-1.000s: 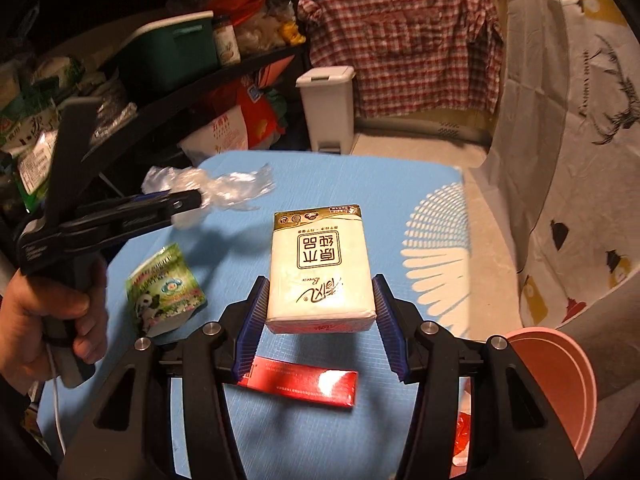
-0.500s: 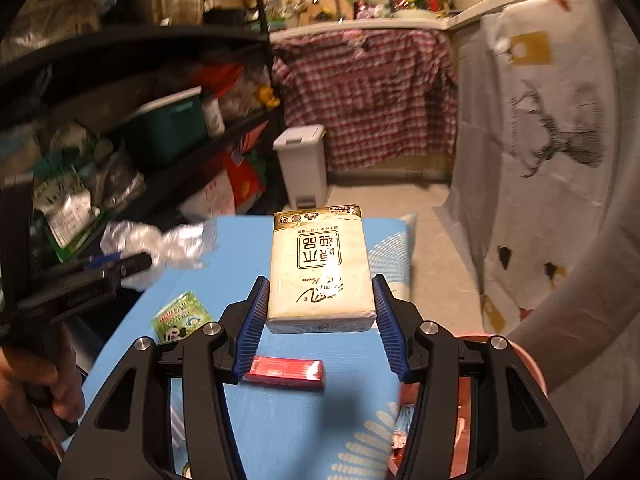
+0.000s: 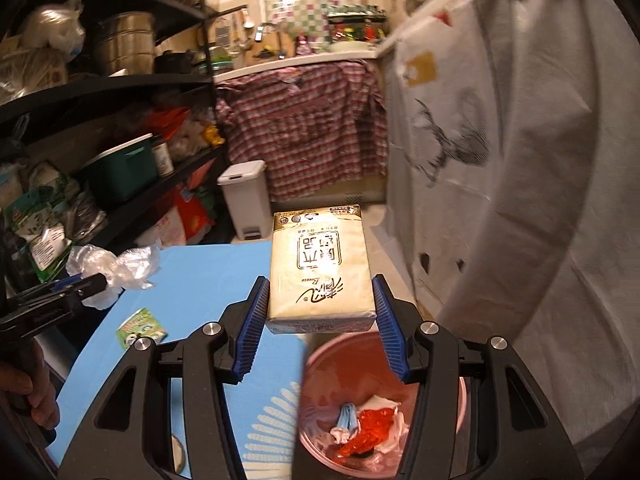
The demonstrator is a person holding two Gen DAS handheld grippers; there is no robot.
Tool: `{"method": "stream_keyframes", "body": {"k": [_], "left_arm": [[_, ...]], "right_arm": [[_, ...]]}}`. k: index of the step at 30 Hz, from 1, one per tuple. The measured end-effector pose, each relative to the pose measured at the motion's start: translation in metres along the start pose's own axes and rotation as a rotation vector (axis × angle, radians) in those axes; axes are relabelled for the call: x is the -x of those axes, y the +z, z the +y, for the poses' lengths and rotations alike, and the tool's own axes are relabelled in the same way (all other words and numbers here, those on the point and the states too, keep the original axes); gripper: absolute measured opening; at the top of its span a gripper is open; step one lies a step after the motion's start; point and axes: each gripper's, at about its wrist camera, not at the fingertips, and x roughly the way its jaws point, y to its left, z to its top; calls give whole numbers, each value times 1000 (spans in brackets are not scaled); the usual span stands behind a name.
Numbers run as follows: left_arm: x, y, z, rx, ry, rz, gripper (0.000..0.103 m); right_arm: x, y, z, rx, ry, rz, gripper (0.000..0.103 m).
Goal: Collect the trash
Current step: 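Lift the plastic bag with the left tool while the right tool carries the tissue pack over the bin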
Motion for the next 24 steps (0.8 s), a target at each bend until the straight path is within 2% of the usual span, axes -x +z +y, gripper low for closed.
{"method": "stream_keyframes", "body": {"k": [8, 24], "left_arm": [[-14, -2, -35, -34, -54, 14, 43], [-45, -10, -71, -78, -78, 43, 43]], "right_arm": [[4, -7, -23, -4, -46, 0, 52], [-5, -11, -48, -45, -81, 24, 52]]}}
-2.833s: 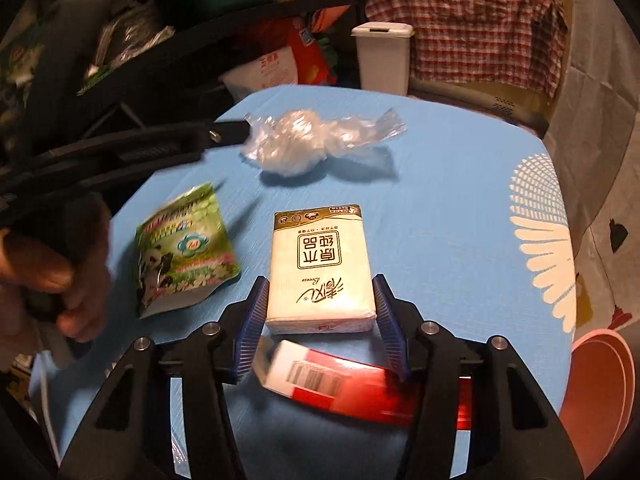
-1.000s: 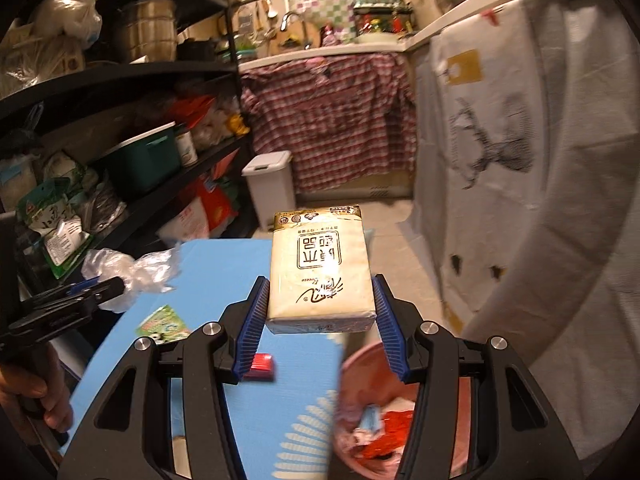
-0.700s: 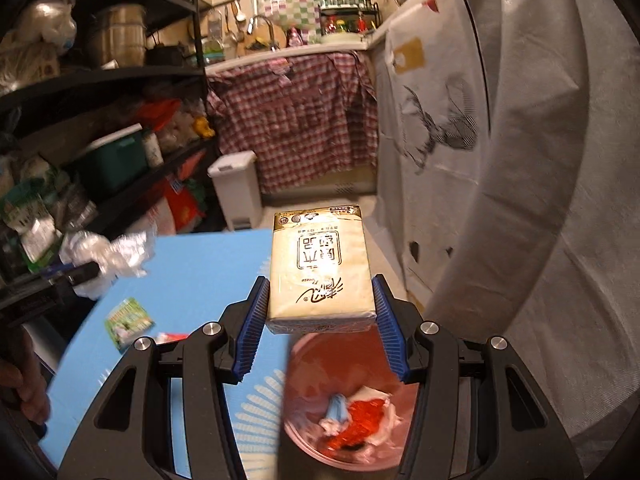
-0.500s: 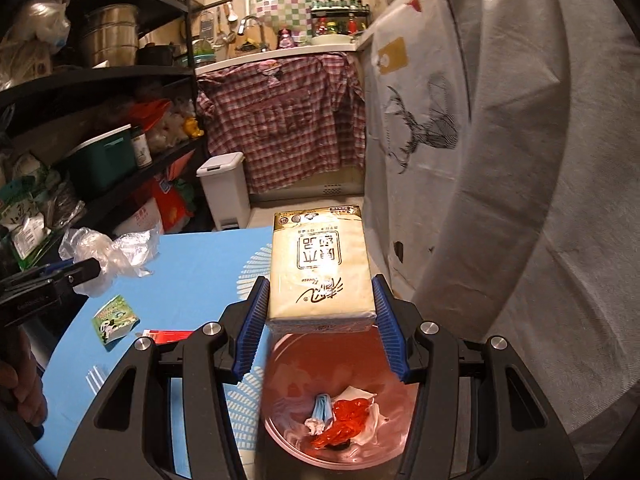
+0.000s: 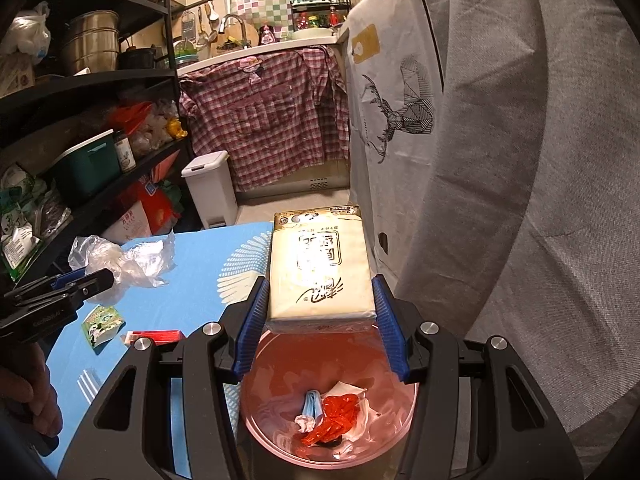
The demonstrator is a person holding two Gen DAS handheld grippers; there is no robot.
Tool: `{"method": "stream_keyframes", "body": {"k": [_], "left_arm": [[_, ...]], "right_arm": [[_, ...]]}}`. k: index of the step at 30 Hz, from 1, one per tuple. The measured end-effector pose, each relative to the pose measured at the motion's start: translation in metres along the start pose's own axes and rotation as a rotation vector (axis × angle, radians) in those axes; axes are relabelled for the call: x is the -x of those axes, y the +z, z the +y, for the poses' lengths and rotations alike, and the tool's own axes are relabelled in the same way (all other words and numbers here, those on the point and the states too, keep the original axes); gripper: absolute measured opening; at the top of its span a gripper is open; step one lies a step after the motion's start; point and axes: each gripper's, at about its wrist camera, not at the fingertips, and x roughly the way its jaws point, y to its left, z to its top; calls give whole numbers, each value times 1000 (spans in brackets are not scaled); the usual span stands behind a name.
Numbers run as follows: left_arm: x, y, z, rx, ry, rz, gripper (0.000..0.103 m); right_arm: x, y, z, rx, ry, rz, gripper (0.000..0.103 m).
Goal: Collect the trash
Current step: 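Lift the plastic bag with the left tool while the right tool carries the tissue pack over the bin, then open the right tool to drop the tissue pack into the bin while the left tool drops the plastic bag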
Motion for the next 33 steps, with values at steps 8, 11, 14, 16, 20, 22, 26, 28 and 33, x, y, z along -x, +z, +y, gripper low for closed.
{"method": "stream_keyframes", "body": {"k": [8, 11, 14, 16, 20, 22, 26, 28, 33], "left_arm": [[-13, -6, -18, -48, -17, 9, 43], [-17, -6, -22, -59, -24, 14, 43], [-21, -8, -25, -66, -29, 20, 43], [-24, -9, -26, -72, -32, 26, 43], [-29, -11, -29, -81, -38, 33, 43], [-31, -14, -30, -88, -45, 37, 43], [-36, -17, -32, -96, -58, 46, 43], [-40, -18, -35, -102, -64, 52, 43], [-48, -22, -45, -115, -90, 63, 43]], "right_arm": [[-5, 0, -11, -24, -6, 11, 52], [-5, 0, -11, -23, -7, 12, 52], [-7, 0, -13, -26, -8, 15, 52], [-9, 1, -14, -29, -11, 18, 52], [-13, 2, -16, -34, -12, 23, 52], [-14, 1, -17, -38, -13, 27, 52], [-20, 1, -18, -46, -14, 43, 52], [-23, 1, -19, -49, -14, 54, 52], [-29, 0, -21, -45, -14, 68, 53]]}}
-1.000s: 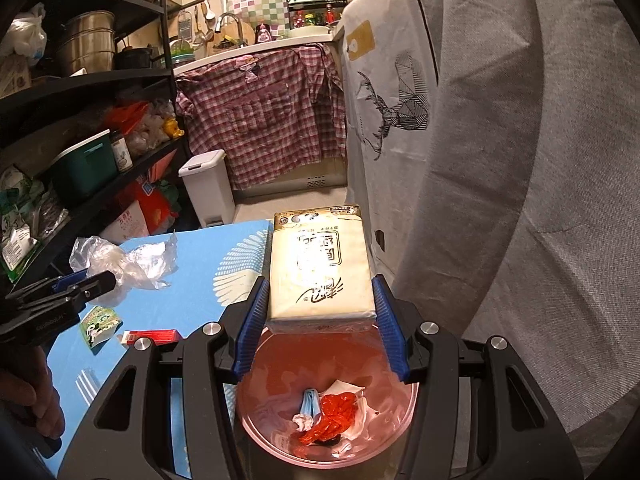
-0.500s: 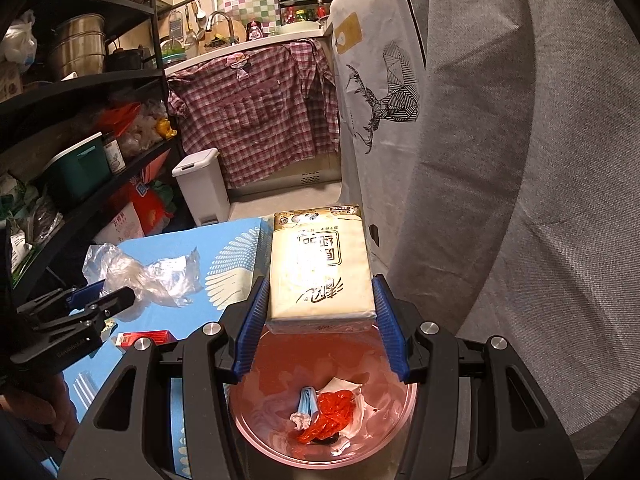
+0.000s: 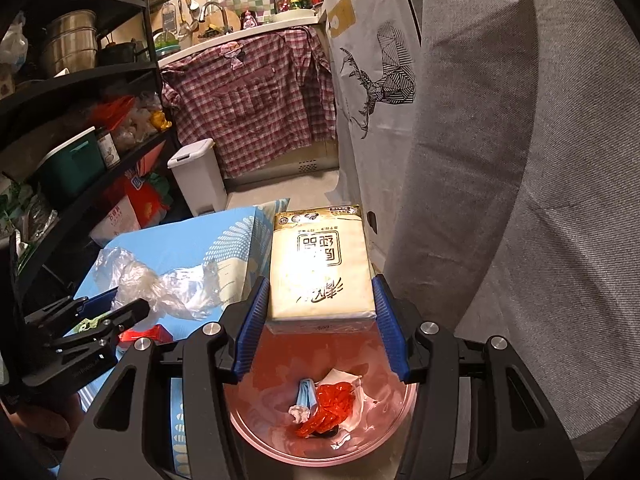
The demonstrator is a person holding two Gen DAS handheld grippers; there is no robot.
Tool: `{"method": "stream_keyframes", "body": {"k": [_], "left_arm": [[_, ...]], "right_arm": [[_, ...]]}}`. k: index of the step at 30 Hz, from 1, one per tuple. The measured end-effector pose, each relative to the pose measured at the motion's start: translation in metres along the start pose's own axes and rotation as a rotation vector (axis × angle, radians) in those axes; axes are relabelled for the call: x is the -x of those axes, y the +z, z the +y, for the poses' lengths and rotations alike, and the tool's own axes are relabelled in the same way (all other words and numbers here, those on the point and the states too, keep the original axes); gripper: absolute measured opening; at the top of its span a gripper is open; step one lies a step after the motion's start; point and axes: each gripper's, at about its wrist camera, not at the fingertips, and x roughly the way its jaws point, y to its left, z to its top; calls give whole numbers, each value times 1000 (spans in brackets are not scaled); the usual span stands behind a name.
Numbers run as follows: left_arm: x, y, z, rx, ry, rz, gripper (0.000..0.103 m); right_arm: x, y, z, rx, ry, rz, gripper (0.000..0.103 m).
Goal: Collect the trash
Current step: 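Open the right tool to drop the tissue pack into the bin while the left tool drops the plastic bag, then move both tools back to the table toward the green packet and red box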
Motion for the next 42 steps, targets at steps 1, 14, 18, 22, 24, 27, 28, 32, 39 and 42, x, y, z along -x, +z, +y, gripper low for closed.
{"method": "stream_keyframes", "body": {"k": [1, 14, 18, 22, 24, 27, 28, 32, 39, 42], "left_arm": [[-2, -1, -2, 0, -7, 3, 43], [-27, -8, -36, -77, -74, 41, 54], [-24, -8, -28, -47, -77, 43, 54], [-18, -7, -21, -30, -65, 31, 54], [-14, -5, -18, -21, -59, 22, 54], [-4, -5, -11, -12, -50, 6, 54], [0, -5, -8, -11, -47, 2, 54], [20, -6, 12, 10, -29, -26, 54], [51, -14, 65, 67, 42, -57, 54], [60, -23, 90, 83, 83, -58, 54]], "right_arm": [[-2, 0, -1, -3, 0, 5, 53], [-15, -2, -6, 4, -6, 40, 61], [-14, -2, -7, 0, -3, 32, 61], [-11, -3, -5, 6, 2, 23, 61], [-8, -4, -2, 12, 4, 14, 61], [-4, -6, 2, 23, 9, 2, 61], [-3, -6, 4, 29, 12, -3, 61], [0, -9, 14, 61, 30, -12, 61], [4, -13, 44, 129, 94, -27, 52], [1, -17, 65, 178, 137, -25, 47]]}}
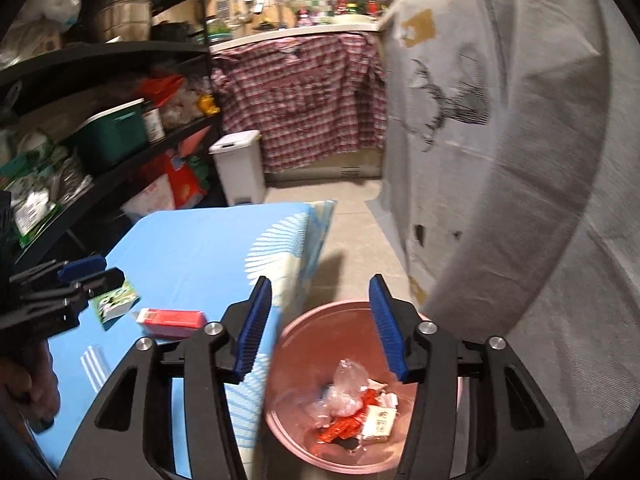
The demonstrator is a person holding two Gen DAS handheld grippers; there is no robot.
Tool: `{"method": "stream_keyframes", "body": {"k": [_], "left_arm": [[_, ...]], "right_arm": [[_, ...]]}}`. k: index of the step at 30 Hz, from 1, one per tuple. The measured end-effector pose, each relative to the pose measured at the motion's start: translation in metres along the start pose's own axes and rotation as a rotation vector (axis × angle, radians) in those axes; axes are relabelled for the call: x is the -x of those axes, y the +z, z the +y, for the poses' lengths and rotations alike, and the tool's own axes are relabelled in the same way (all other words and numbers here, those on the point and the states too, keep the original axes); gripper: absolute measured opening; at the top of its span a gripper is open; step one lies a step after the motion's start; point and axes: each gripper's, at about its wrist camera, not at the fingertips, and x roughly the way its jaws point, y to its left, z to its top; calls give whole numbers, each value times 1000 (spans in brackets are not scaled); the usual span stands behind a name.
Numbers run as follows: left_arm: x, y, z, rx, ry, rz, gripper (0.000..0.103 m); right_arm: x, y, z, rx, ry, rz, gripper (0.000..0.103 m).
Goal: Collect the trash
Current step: 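Move both tools back to the table toward the green packet and red box, then grasp the green snack packet with the left tool while the right tool grasps the red box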
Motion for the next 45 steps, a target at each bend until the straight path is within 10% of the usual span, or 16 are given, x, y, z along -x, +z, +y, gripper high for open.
{"method": "stream_keyframes", "body": {"k": [15, 45], "left_arm": [[-1, -51, 114, 76, 197, 93, 52], [-72, -65, 121, -34, 259, 227, 52]], "right_arm": [[-42, -8, 76, 138, 169, 51, 41], [-161, -36, 136, 428, 433, 234, 72]]}}
